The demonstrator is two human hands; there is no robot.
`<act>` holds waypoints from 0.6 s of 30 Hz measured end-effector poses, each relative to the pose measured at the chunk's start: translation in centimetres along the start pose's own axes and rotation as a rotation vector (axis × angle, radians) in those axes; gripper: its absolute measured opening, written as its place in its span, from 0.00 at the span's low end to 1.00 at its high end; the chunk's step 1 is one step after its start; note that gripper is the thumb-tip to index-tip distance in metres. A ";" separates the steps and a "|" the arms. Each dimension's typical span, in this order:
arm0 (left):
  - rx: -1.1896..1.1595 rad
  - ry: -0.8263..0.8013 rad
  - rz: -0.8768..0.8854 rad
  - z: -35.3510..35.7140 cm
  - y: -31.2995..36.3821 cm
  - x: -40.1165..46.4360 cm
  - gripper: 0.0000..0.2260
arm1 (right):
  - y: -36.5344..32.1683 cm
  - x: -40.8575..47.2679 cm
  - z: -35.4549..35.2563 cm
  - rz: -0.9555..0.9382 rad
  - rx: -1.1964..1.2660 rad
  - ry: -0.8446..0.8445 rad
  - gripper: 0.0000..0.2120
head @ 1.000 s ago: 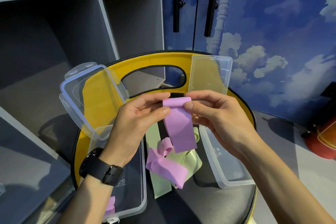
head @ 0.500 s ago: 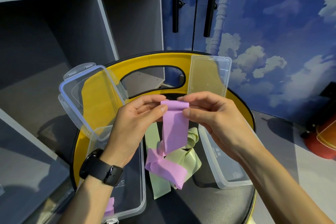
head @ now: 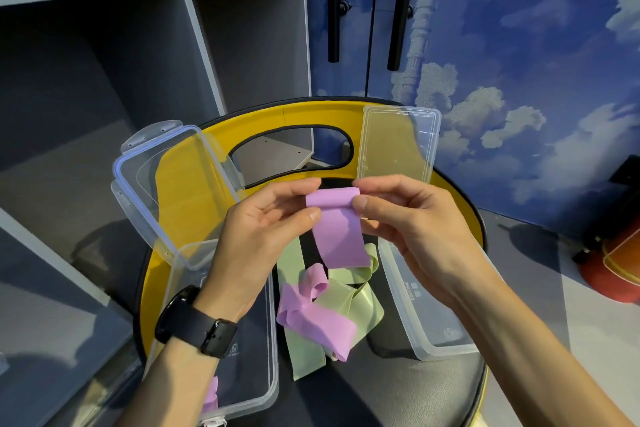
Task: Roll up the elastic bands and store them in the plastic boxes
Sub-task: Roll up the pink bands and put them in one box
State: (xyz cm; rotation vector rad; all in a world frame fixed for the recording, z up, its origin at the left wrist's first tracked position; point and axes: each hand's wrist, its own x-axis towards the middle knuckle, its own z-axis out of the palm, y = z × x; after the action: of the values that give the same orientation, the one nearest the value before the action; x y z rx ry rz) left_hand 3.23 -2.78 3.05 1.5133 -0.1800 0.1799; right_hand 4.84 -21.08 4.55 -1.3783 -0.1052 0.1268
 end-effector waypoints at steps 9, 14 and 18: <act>-0.002 0.029 -0.088 -0.1 -0.3 0.0 0.12 | 0.4 0.0 0.2 -0.025 -0.045 -0.014 0.09; -0.017 0.005 -0.065 -0.3 0.0 -0.1 0.09 | 0.5 0.1 0.0 0.027 0.027 -0.070 0.20; -0.035 0.009 -0.054 -0.3 -0.1 -0.1 0.12 | 0.4 0.1 -0.1 0.109 -0.024 -0.111 0.12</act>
State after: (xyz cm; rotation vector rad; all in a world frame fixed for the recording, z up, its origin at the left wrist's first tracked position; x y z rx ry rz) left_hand 3.16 -2.52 2.86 1.4812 -0.1344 0.1401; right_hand 4.94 -21.05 4.12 -1.4007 -0.1250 0.2940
